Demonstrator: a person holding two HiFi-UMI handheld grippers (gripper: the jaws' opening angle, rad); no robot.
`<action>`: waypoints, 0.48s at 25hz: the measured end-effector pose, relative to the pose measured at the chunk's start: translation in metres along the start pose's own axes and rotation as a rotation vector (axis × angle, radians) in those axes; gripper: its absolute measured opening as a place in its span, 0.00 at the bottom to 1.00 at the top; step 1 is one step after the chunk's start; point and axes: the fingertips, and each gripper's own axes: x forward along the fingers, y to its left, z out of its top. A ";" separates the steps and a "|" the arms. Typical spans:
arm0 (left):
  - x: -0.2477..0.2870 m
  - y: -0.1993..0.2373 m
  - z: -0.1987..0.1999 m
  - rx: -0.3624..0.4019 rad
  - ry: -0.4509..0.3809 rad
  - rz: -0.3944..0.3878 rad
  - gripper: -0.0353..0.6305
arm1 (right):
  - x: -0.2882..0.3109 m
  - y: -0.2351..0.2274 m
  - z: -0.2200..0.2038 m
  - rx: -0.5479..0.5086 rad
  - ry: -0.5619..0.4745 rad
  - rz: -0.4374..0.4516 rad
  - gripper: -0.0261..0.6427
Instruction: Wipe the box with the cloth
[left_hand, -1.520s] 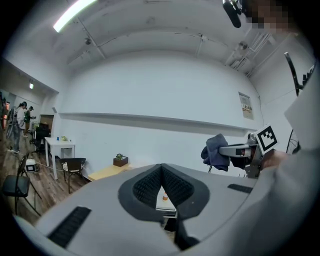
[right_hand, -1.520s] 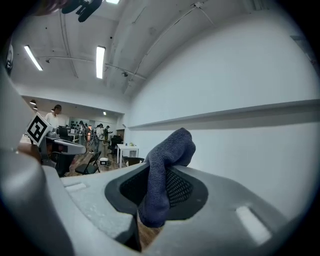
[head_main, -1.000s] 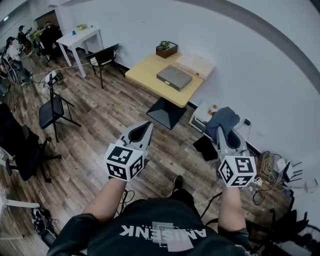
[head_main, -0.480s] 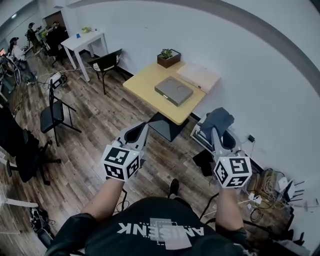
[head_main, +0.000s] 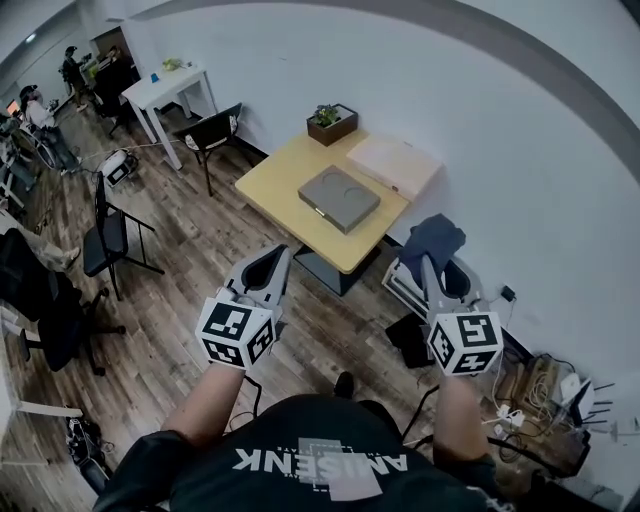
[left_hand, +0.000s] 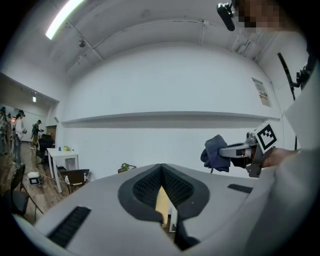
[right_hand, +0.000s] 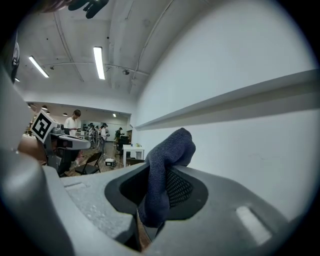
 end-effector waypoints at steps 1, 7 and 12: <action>0.006 0.000 0.001 0.005 0.002 0.004 0.06 | 0.004 -0.006 0.000 0.001 -0.001 0.002 0.16; 0.055 -0.005 -0.004 -0.005 0.035 0.007 0.06 | 0.033 -0.044 -0.007 0.015 0.009 0.025 0.16; 0.080 -0.009 -0.006 0.003 0.046 0.022 0.06 | 0.050 -0.065 -0.010 0.033 0.004 0.041 0.16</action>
